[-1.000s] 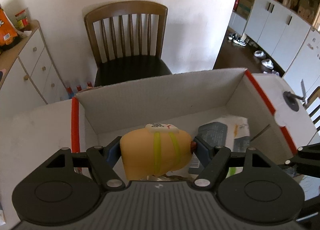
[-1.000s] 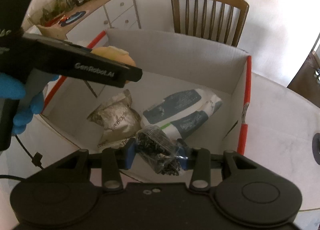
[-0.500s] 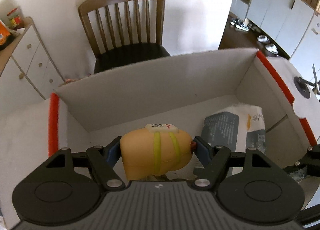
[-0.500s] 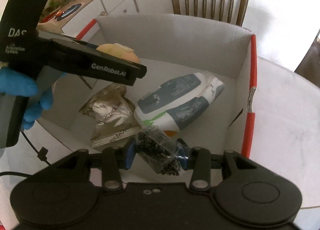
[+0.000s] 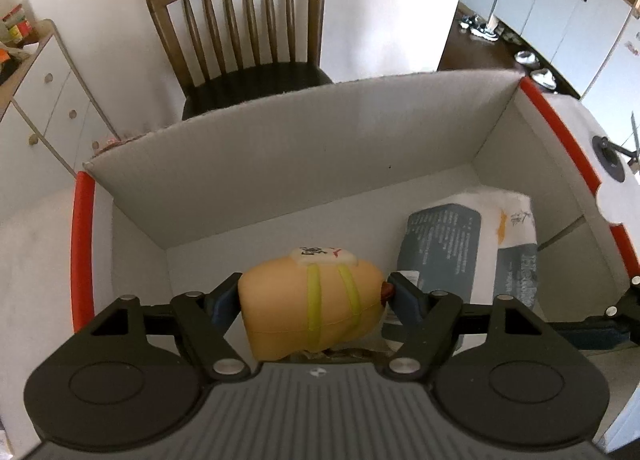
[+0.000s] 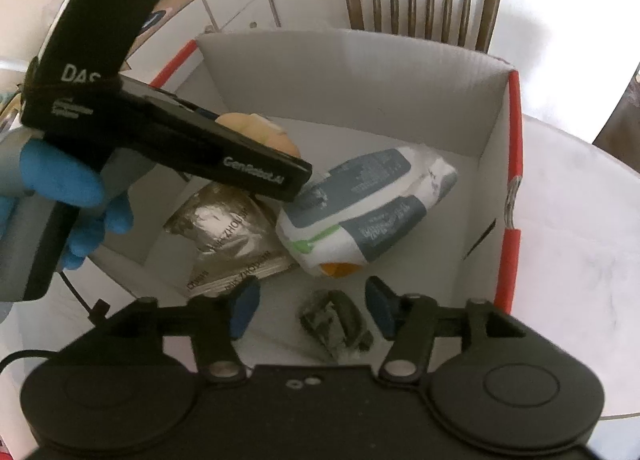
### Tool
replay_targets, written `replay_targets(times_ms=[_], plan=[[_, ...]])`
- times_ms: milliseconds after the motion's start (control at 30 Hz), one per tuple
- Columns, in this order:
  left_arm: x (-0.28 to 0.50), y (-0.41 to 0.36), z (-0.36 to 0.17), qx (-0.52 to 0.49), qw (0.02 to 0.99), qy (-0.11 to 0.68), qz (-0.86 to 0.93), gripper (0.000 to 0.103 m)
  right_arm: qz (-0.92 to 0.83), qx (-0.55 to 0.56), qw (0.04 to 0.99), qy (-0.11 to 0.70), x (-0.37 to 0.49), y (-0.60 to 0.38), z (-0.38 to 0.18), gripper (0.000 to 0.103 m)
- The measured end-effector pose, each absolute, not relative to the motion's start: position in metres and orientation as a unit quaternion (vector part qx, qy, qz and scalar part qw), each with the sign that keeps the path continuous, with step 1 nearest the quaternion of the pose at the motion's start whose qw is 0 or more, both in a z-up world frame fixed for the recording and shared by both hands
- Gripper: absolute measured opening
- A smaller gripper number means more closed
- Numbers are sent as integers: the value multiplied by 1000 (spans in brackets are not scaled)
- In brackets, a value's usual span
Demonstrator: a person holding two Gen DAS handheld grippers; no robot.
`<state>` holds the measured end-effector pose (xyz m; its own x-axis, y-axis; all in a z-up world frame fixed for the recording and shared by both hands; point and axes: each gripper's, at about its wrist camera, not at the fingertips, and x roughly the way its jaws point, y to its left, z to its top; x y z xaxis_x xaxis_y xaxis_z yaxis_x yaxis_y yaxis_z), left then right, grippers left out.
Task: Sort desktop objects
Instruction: 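Lower the yellow toy and black-item bag into the box, open both tools, then raise both open tools up out of the red box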
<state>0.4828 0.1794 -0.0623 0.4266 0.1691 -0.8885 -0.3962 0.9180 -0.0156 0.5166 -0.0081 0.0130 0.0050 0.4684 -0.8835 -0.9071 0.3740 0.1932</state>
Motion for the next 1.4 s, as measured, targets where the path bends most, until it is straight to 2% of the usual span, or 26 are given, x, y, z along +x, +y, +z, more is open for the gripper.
replay_targets(times_ms=[133,267,700,1400], plan=[[480,179,-60,-117,837,506,172,85,517,-223,675,478,512,-8,19,71],[477,177,-51,-115,845,493,176,85,521,-220,678,470,509,-11,28,76],[455,159,-10,-119,857,470,176,85,516,-219,693,453,498,-29,54,76],[375,109,75,-99,889,417,160,85,500,-214,729,416,467,-71,107,77]])
